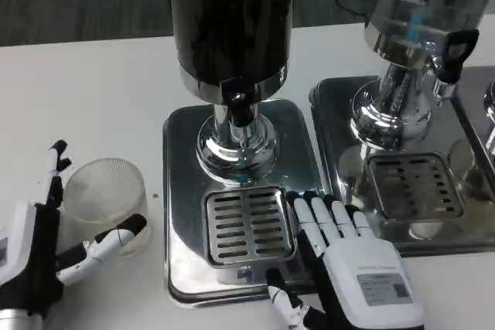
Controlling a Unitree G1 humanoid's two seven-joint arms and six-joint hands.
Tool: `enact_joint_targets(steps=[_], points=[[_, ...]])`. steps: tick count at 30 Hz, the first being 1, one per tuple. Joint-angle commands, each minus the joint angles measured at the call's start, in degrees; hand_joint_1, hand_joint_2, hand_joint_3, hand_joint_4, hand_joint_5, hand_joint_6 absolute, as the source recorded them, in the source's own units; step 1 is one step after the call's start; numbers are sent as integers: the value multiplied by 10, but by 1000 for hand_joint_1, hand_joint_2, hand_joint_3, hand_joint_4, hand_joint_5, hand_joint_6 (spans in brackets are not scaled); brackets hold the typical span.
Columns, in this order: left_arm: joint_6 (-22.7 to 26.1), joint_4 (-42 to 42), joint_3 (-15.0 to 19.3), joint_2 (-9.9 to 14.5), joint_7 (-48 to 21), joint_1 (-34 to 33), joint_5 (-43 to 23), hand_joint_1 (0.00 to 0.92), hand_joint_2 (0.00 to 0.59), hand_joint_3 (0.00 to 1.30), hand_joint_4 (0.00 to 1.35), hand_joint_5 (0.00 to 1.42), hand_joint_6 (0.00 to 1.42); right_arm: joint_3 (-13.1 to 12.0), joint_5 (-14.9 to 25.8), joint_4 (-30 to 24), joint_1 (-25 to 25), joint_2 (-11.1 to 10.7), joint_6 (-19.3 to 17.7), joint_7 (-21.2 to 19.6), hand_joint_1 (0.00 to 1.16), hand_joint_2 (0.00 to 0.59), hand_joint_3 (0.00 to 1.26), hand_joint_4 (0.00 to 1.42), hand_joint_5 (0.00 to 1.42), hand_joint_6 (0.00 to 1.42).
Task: Grasp the cup under the faucet to collect the drink, then remove the cup.
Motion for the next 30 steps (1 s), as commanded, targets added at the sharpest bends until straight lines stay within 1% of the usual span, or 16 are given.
enact_joint_targets(steps=[1,3,7,11,14,16,19,26,30], points=[[-21,17,-11,8,36,-10,14,377,92,279,450,706,737,-1,-1,-3,3,2,6,-8,160,393,13,0,0,16],[-25,21,-15,10,48,-11,18,403,114,342,531,782,841,0,-1,-4,2,2,6,-8,153,392,13,0,0,28],[-27,23,-18,11,57,-12,19,415,131,393,599,838,911,-1,1,-4,2,1,5,-6,149,392,13,0,0,30],[-30,32,-19,13,60,-13,18,415,135,408,619,871,946,-2,2,-4,2,1,6,-5,145,392,22,0,0,43],[-38,40,-19,11,65,-14,16,415,135,411,619,872,951,-2,3,-5,3,0,3,-9,144,392,23,0,0,44],[-43,38,-20,12,73,-13,20,415,135,412,619,872,952,-3,5,-6,2,-2,2,-6,140,383,23,0,0,56],[-46,34,-21,9,82,-16,23,424,146,413,635,883,970,-5,5,-9,-2,-8,-2,-2,138,382,23,0,0,59],[-50,26,-21,3,97,-12,24,419,154,426,645,883,987,-10,9,-12,-7,-15,-4,3,135,382,23,0,0,62],[-60,32,-16,0,95,-12,9,415,149,427,645,883,984,-11,11,-10,-9,-15,-6,3,134,381,23,0,0,70]])
